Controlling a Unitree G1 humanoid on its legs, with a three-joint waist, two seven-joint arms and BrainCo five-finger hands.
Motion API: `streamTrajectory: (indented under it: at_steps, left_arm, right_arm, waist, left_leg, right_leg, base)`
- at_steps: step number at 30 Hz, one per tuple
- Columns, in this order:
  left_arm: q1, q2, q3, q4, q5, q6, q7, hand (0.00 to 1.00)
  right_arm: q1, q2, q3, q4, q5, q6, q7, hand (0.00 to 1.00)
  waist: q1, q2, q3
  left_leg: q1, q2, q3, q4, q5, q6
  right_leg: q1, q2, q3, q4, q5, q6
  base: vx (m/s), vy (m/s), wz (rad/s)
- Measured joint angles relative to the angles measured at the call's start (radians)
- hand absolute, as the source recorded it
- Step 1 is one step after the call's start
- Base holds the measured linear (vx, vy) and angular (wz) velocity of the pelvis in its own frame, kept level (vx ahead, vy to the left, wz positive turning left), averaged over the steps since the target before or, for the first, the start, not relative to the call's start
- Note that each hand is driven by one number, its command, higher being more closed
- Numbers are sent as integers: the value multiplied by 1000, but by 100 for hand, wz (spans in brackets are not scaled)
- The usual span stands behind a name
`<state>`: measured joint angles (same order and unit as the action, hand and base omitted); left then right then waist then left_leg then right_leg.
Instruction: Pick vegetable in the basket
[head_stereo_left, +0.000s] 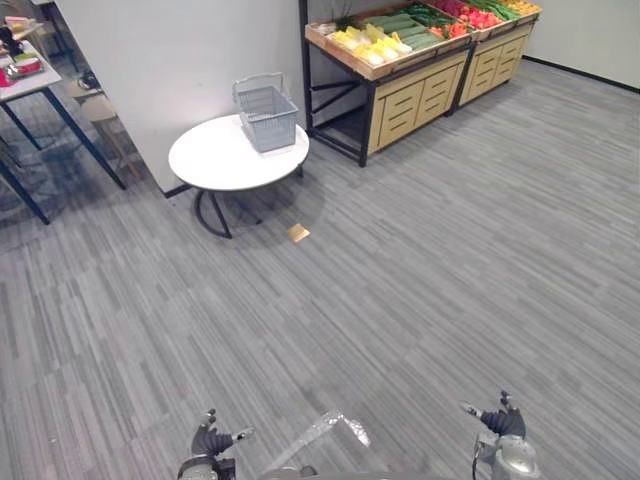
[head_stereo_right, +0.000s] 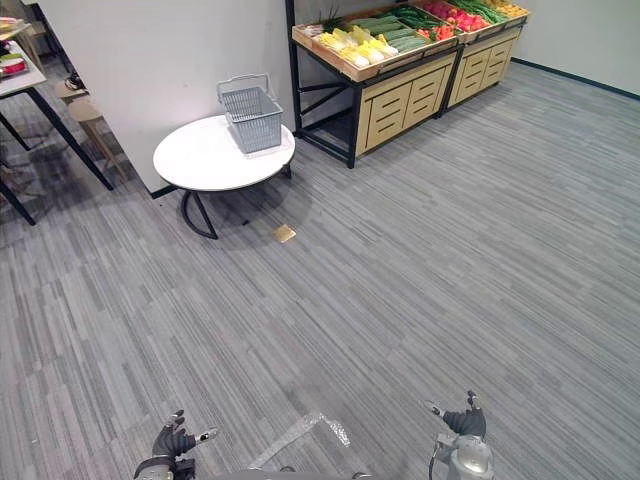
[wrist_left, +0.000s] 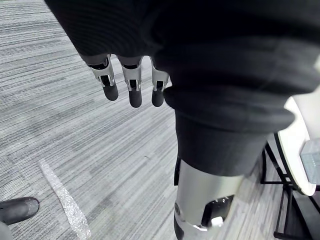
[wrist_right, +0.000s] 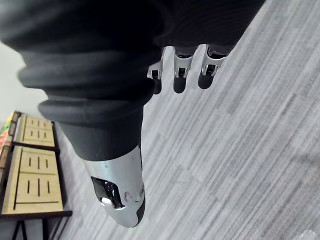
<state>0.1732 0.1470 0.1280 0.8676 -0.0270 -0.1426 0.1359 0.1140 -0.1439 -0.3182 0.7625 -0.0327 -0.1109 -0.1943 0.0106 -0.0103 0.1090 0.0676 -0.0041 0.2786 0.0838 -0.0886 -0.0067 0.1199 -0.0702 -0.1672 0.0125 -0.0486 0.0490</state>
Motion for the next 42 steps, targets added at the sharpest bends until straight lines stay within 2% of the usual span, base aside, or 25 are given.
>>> streamTrajectory:
  at_steps: [9,13,21,24,27,29,31,32,34,36,38,39,41,42]
  left_arm:
    - [4,2,3,-39,-3,-2,-3,0]
    - [7,1,0,-43,-12,-3,-4,0]
    - [3,1,-8,-74,-40,-3,-2,0]
    - [1,-2,-10,-115,-60,-4,-1,0]
    - [2,-4,-9,-137,-75,-10,1,0]
    - [4,-5,-8,-156,-85,-12,3,0]
    - [5,-7,-5,-186,-90,-17,5,0]
    - [5,-6,-2,-202,-98,-21,10,0]
    - [4,-6,-2,-212,-105,-21,21,0]
    - [2,2,-5,-221,-118,-20,23,0]
    - [5,18,-7,-232,-119,-20,32,0]
    - [1,23,-7,-232,-119,-20,43,0]
    - [-13,23,-8,-233,-119,-20,47,0]
    - [-34,21,-14,-232,-119,-20,49,0]
  right_arm:
    - [1,-17,16,-7,-18,0,6,0]
    - [3,-21,27,-39,-17,0,23,0]
    - [2,-16,96,-45,-8,0,22,0]
    - [-1,-16,102,-86,1,-1,21,0]
    - [-28,-21,114,-114,5,-1,19,0]
    - [-48,-26,135,-121,5,-1,18,0]
    - [-55,-27,137,-121,5,-1,16,0]
    - [-57,-27,139,-121,5,-1,14,0]
    - [-57,-28,140,-121,5,1,3,0]
    - [-58,-31,154,-122,5,2,-2,0]
    - [-59,-30,175,-122,5,4,-2,0]
    - [-66,-30,178,-124,5,4,-2,0]
    - [-84,-37,177,-128,6,4,-4,0]
    - [-90,-46,176,-145,7,4,-6,0]
  waist:
    - [-5,12,13]
    - [-24,13,14]
    - [-26,3,21]
    - [-25,3,27]
    - [-22,17,40]
    - [-22,29,49]
    - [-18,37,49]
    - [-8,39,50]
    - [2,37,50]
    - [-4,31,70]
    - [-19,26,84]
    - [-24,33,89]
    - [-29,36,96]
    - [-33,49,107]
  left_leg:
    - [40,-4,6,-42,14,-11]
    - [51,-8,5,-75,31,-8]
    - [23,-16,2,-95,45,2]
    - [-58,-4,0,9,-5,8]
    - [-137,38,24,164,-101,10]
    - [-176,65,33,258,-165,15]
    - [-209,87,44,326,-217,22]
    - [-224,94,51,366,-249,25]
    - [-221,90,62,395,-292,33]
    - [-170,69,57,381,-316,47]
    - [-116,58,44,364,-338,47]
    - [-85,53,41,337,-342,41]
    - [-40,53,35,287,-343,37]
    - [1,52,26,237,-337,24]
  right_leg:
    - [16,-1,-26,6,-11,18]
    - [13,-1,-31,5,-12,17]
    - [-26,-8,-53,4,-12,17]
    - [-56,-12,-62,10,-12,17]
    - [-75,-1,-49,21,-12,18]
    - [-79,10,-46,28,-25,34]
    - [-114,7,-46,87,-64,51]
    - [-153,-6,-48,168,-104,68]
    - [-234,-46,-81,358,-156,78]
    - [-349,-103,-111,646,-166,71]
    - [-405,-116,-115,743,-210,60]
    - [-447,-113,-140,724,-227,50]
    - [-510,-91,-176,658,-222,44]
    - [-553,-65,-195,545,-185,35]
  base:
    - [18,-1,-1]
    - [-38,-12,1]
    - [-33,1,4]
    - [39,-3,7]
    - [53,19,-18]
    - [58,85,-18]
    - [78,122,-23]
    - [93,126,-25]
    - [155,157,-23]
    - [256,177,-1]
    - [296,96,19]
    - [331,57,16]
    - [369,40,12]
    - [509,32,32]
